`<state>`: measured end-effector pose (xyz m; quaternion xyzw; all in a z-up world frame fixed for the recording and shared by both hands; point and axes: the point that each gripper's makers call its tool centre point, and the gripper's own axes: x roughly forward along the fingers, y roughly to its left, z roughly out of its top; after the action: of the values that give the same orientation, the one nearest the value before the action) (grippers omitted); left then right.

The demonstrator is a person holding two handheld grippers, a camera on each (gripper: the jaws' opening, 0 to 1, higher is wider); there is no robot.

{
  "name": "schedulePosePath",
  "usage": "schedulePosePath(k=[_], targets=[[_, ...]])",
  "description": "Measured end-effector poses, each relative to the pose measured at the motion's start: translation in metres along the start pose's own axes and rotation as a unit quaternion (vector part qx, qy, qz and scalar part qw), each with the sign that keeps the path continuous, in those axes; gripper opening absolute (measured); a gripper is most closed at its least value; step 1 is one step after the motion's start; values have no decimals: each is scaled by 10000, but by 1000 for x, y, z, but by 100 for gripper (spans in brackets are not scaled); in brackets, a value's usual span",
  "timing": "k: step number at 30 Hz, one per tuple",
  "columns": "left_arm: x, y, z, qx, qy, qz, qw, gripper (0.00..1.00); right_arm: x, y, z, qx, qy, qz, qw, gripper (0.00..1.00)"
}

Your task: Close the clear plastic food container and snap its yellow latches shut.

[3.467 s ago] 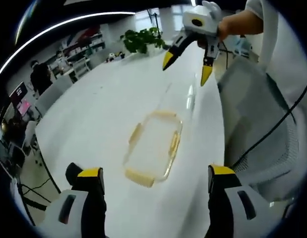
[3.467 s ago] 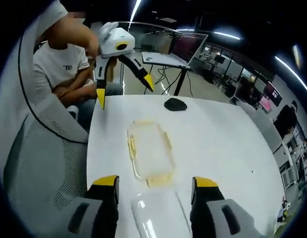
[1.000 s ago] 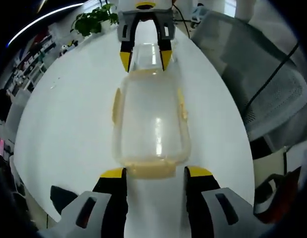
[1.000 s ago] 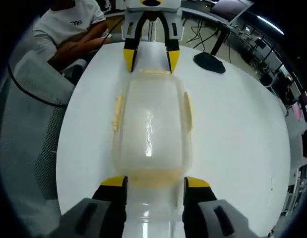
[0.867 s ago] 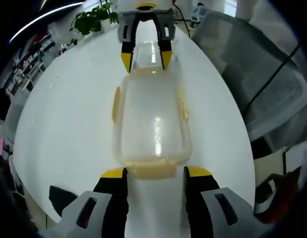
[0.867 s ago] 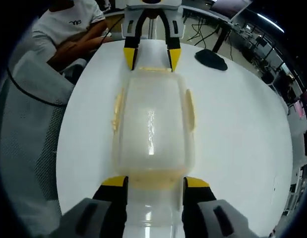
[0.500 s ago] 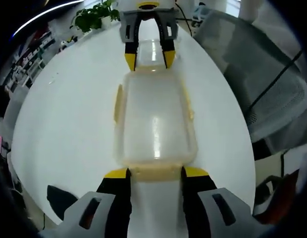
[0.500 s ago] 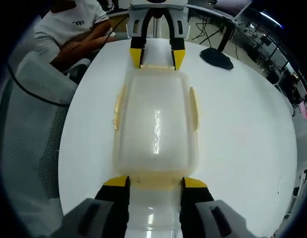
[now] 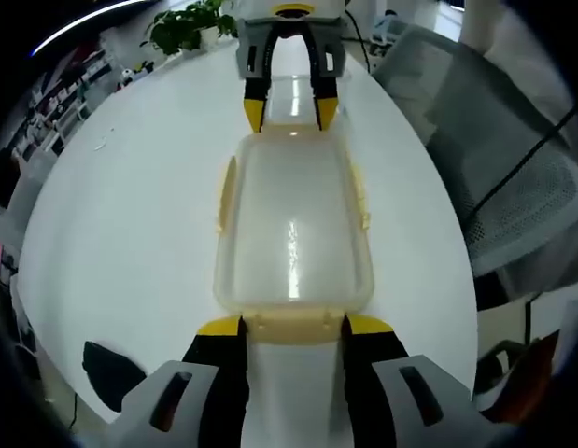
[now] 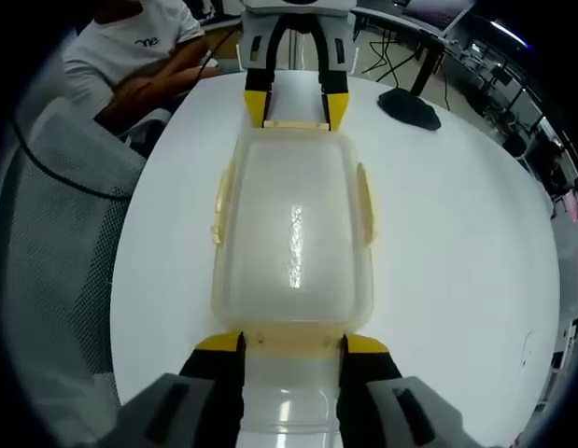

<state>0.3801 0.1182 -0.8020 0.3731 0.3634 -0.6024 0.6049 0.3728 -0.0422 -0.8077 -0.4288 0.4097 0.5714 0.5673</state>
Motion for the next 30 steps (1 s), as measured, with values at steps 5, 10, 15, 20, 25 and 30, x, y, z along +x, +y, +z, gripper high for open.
schedulePosePath(k=[5,10,15,20,25,30], targets=[[-14,-7,0,-12,5,-64,10000,37,-13,7,11,8,-152,-64,9999,36],[-31,-10,5,-21,-5,-28,10000,37,-29,9,18,23,-291,-15,9996,36],[-45,-13,17,-19,-10,-57,10000,37,-47,13,20,48,-425,75,9991,36],[-58,-17,37,-88,-69,-84,9999,37,-68,15,15,-16,-473,83,9988,36],[-68,-18,54,-64,-16,-20,10000,37,-89,16,11,-38,-519,14,9986,36],[-76,-19,68,-12,69,15,10000,37,-106,18,6,-90,-587,-57,9982,36]])
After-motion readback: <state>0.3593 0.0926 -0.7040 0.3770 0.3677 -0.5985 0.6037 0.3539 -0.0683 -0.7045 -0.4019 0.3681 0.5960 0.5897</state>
